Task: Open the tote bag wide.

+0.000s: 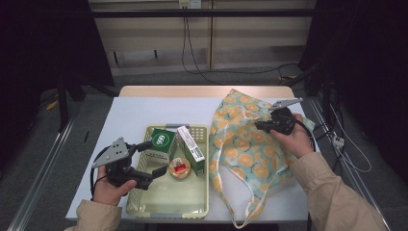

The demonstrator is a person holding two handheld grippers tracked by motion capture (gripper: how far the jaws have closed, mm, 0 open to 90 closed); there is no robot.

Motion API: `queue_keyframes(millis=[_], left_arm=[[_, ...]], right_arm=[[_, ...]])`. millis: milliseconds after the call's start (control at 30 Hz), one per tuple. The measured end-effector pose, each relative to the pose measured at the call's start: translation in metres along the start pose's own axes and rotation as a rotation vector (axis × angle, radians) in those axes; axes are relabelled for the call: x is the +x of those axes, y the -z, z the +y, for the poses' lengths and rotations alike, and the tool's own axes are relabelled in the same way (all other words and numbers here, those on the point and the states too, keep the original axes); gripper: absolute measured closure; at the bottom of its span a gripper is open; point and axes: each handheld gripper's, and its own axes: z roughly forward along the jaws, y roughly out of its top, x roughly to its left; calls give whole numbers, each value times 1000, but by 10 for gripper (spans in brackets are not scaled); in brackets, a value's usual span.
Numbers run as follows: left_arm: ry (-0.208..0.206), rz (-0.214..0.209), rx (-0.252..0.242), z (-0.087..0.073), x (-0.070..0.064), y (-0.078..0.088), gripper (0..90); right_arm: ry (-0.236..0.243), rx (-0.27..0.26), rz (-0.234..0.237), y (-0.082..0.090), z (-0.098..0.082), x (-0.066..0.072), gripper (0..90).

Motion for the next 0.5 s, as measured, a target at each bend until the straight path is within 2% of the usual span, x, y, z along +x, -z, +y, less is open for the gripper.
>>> queue_keyframes(millis=[67,167,233,500], left_arm=[[-6,-18,25,4,-1,-6,43],[-10,-14,63,8,-2,-15,49],[-32,-15,94,9,-3,-21,54],[-35,-51,146,6,-3,-41,64]], right_arm=[[-7,-7,-1,1,1,-1,893],[-12,-13,-2,3,3,-2,893],[-13,-14,-3,4,5,-2,893],[-14,-18,-7,9,14,-4,893]])
